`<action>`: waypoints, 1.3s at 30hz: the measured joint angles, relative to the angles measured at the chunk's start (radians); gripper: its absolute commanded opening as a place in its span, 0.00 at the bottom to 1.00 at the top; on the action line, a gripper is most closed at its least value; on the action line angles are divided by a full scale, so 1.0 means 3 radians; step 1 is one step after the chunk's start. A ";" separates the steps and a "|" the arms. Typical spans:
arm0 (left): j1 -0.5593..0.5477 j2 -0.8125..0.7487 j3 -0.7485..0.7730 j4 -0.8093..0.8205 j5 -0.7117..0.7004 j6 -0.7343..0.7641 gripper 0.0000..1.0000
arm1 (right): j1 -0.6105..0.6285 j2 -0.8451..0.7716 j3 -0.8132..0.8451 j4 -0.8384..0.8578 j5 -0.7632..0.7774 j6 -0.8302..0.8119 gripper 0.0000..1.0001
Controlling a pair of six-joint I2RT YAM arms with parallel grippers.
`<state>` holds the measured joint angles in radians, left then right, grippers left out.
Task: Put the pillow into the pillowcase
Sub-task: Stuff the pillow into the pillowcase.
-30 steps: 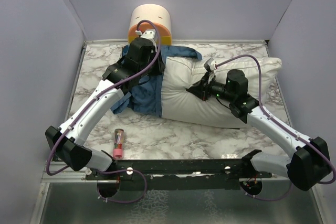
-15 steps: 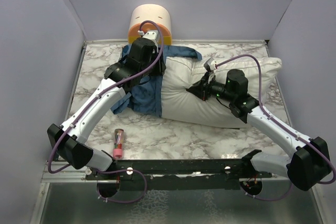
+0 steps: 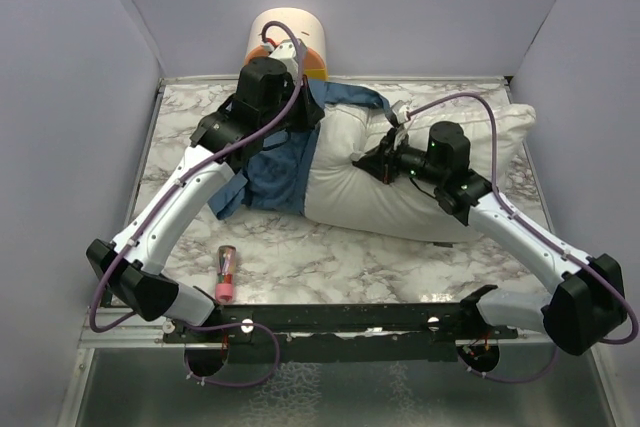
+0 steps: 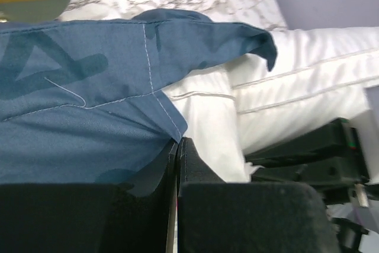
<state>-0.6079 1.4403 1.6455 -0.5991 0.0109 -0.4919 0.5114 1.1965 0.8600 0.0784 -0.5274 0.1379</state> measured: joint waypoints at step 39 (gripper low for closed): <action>0.0102 -0.0909 -0.2172 0.1840 0.0792 -0.0875 0.00 | -0.0150 0.0524 0.1242 -0.1405 0.0456 -0.0593 0.34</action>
<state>-0.5774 1.1675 0.9939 -0.0471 0.2485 -0.7544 0.4664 1.3537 1.2327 -0.3431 -0.3904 -0.0399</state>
